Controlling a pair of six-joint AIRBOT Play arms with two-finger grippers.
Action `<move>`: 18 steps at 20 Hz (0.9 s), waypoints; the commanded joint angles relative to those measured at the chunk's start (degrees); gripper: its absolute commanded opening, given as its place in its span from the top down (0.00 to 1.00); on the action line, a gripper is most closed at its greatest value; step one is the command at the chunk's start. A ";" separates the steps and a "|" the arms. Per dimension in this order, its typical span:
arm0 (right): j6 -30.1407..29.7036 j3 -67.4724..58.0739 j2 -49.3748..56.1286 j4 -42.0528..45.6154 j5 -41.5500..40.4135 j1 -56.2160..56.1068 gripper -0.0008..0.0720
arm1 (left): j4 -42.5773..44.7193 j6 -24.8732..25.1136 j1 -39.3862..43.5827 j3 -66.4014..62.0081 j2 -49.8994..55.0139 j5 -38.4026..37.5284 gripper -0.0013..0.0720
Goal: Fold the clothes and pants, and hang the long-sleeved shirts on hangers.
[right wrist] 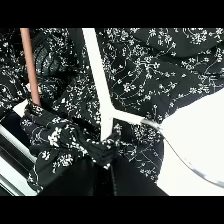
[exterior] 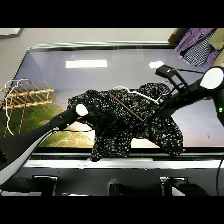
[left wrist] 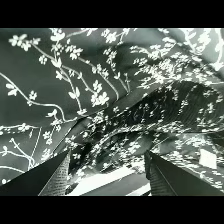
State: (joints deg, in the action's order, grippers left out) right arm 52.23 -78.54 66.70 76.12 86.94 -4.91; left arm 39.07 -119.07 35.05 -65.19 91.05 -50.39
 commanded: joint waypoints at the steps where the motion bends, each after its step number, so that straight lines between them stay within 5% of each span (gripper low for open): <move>1: -0.11 -0.02 -0.04 0.22 -0.02 -0.04 0.94 | -0.13 -1.22 1.70 -0.04 0.76 -0.59 0.24; 8: -0.11 -0.02 -0.04 0.20 -0.02 -0.04 0.94 | -0.72 -2.47 3.26 -0.04 3.39 1.57 0.25; 10: -0.13 -0.02 -0.15 0.24 -0.09 -0.07 0.94 | -1.90 -2.32 3.34 -0.04 3.43 1.53 0.34; 15: -0.11 -0.02 -0.17 0.48 -0.02 -0.07 0.94 | -2.93 -2.19 4.52 -0.04 3.41 0.87 0.37; 16: -0.13 -0.02 -0.15 0.76 -0.02 -0.04 0.94 | -3.10 -1.97 4.74 -0.04 3.41 0.42 0.43; 18: -0.13 -0.02 -0.17 1.09 -0.02 -0.04 0.94 | -3.13 -0.57 5.22 -0.04 3.39 0.26 0.69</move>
State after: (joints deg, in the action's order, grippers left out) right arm 52.03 -78.54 66.59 76.79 86.87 -4.91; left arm 36.45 -120.88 39.66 -65.19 94.41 -49.43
